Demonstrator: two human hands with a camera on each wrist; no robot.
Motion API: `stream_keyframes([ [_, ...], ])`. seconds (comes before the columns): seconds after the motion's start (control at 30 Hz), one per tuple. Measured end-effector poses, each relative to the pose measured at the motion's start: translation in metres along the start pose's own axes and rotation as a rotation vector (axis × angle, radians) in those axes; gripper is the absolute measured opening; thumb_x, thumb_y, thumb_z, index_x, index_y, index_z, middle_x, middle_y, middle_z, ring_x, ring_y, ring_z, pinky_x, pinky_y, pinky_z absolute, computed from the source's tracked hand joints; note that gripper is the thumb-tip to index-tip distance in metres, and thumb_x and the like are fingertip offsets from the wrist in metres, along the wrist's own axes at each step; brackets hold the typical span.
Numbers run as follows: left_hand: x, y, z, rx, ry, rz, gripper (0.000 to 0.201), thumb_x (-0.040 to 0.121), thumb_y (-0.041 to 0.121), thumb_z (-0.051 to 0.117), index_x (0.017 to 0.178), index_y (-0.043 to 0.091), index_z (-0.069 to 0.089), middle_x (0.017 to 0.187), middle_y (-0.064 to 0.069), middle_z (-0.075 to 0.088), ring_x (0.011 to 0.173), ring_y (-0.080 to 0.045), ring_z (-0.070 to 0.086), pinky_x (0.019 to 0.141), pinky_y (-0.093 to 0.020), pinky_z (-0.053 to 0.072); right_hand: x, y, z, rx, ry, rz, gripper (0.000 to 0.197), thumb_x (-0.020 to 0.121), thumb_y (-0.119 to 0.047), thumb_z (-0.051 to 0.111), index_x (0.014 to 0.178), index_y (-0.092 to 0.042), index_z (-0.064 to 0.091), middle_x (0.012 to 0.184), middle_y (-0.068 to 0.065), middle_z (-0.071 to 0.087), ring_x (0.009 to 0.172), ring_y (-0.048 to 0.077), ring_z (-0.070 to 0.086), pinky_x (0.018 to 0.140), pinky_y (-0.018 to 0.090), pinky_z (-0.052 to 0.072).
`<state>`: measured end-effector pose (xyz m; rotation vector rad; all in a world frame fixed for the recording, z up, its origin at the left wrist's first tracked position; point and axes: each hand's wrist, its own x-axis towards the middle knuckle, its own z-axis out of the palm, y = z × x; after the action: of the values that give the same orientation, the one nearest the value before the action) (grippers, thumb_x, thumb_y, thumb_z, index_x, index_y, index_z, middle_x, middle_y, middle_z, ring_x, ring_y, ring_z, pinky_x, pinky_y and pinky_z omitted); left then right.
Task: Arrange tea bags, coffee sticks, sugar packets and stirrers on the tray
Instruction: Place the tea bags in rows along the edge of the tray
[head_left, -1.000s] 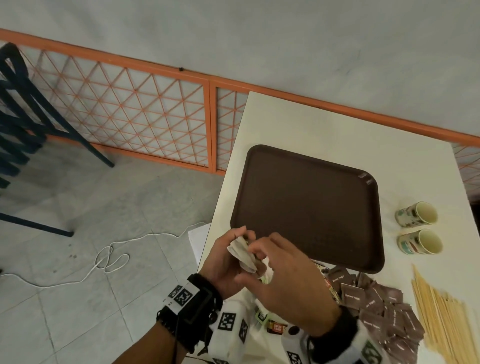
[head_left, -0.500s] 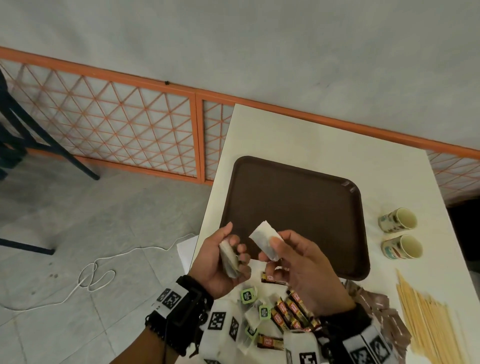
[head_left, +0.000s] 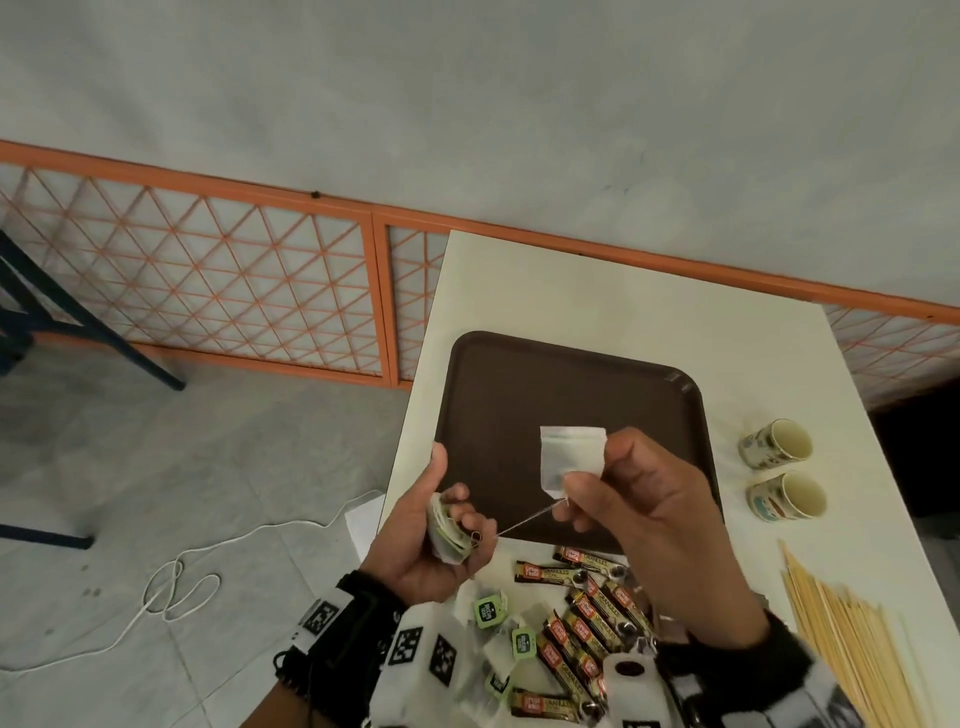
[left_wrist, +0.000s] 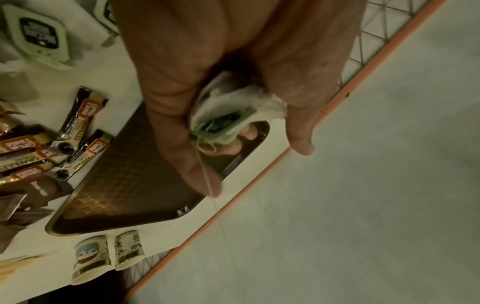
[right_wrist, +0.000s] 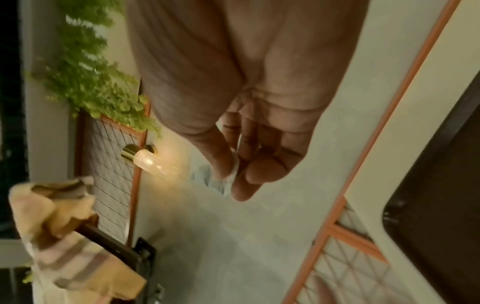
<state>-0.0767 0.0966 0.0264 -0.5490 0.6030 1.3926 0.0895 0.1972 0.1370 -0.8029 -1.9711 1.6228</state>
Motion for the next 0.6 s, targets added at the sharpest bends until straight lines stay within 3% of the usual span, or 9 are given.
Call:
stream_keyframes([
  [0.07,0.009,-0.004,0.000,0.001,-0.016,0.021,0.042,0.082,0.046,0.068,0.063,0.013,0.050,0.052,-0.002,0.047,0.049,-0.014,0.053,0.071,-0.044,0.061,0.002,-0.012,-0.004,0.054,-0.015,-0.003,0.017,0.085,-0.021,0.064,0.096,-0.008,0.065,0.078,0.013,0.071,0.065,0.022,0.068,0.059,0.026,0.054],
  [0.2,0.030,-0.010,0.000,0.024,-0.006,-0.003,0.028,0.085,0.021,0.065,0.063,0.013,0.049,0.050,-0.002,0.047,0.045,-0.014,0.052,0.080,-0.054,0.058,0.008,-0.027,-0.018,0.212,0.003,0.004,0.027,0.081,-0.034,0.074,0.096,-0.012,0.068,0.079,0.013,0.068,0.061,0.023,0.063,0.055,0.026,0.050],
  [0.37,0.035,-0.009,-0.002,0.297,0.167,-0.001,0.019,0.089,0.026,0.067,0.083,0.012,0.057,0.051,0.000,0.040,0.043,-0.012,0.042,0.069,-0.046,0.059,0.016,-0.041,-0.037,0.284,0.057,-0.025,0.011,0.081,-0.021,0.068,0.091,-0.019,0.072,0.077,0.013,0.064,0.057,0.020,0.060,0.053,0.024,0.049],
  [0.43,0.016,-0.002,0.015,0.471,0.142,0.102,0.027,0.084,0.034,0.072,0.090,0.011,0.060,0.054,0.002,0.035,0.046,-0.010,0.037,0.065,-0.040,0.056,0.017,-0.041,-0.041,0.238,0.092,-0.032,0.012,0.080,-0.018,0.067,0.091,-0.017,0.072,0.077,0.012,0.068,0.060,0.021,0.062,0.055,0.025,0.052],
  [0.53,-0.027,0.005,0.064,0.829,-0.092,0.407,0.044,0.068,0.043,0.076,0.097,0.011,0.069,0.056,0.005,0.037,0.047,-0.009,0.034,0.056,-0.032,0.049,0.015,-0.033,-0.039,0.158,0.116,0.003,0.014,0.080,-0.018,0.069,0.092,-0.012,0.071,0.075,0.010,0.071,0.061,0.021,0.064,0.057,0.025,0.053],
  [0.6,-0.052,0.004,0.101,1.062,-0.242,0.590,0.042,0.068,0.041,0.076,0.103,0.018,0.072,0.059,0.008,0.043,0.047,-0.008,0.037,0.054,-0.030,0.045,0.015,-0.027,-0.036,0.142,0.105,0.031,0.016,0.080,-0.020,0.069,0.094,-0.012,0.071,0.078,0.010,0.072,0.062,0.019,0.065,0.057,0.025,0.053],
])
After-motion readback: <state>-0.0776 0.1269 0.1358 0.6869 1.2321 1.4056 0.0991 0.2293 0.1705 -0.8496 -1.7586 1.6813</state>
